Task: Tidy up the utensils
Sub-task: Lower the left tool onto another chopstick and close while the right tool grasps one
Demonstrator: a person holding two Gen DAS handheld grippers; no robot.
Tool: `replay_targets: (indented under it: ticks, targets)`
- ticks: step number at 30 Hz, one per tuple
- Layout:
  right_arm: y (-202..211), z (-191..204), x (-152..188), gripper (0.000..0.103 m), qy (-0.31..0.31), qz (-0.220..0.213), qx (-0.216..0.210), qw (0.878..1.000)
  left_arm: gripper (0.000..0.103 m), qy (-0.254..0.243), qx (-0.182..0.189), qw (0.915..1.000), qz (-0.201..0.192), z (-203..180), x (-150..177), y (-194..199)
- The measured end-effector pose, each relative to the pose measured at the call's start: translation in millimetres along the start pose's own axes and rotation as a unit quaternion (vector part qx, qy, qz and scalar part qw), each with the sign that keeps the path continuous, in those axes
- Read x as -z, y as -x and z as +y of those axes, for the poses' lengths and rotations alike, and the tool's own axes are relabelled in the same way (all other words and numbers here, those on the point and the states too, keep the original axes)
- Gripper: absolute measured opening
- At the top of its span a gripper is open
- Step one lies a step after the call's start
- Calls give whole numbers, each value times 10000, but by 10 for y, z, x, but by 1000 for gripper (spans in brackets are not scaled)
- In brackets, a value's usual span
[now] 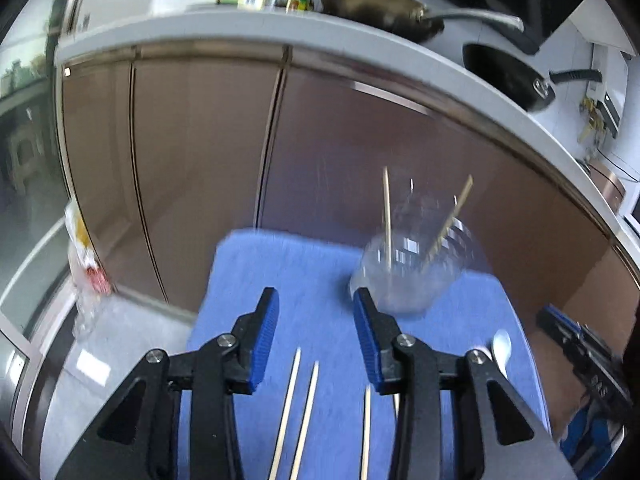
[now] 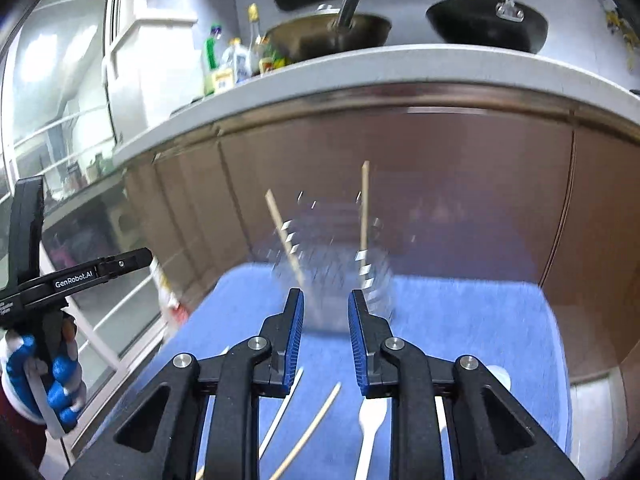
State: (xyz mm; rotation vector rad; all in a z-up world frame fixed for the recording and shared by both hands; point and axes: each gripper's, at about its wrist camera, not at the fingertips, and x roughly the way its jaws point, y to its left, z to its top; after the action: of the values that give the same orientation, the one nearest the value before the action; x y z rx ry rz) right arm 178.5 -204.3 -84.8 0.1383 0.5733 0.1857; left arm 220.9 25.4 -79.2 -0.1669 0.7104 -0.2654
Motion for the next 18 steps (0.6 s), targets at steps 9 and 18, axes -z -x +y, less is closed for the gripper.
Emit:
replay_targets:
  ticks: [9, 18]
  targets:
    - [-19, 129, 315, 22, -127, 945, -267, 9951, 36, -151, 578, 9854, 1592, 53, 479, -347]
    - [-460, 2, 516, 22, -398, 1791, -333, 9825, 36, -240, 634, 9675, 2435, -92, 534, -1004]
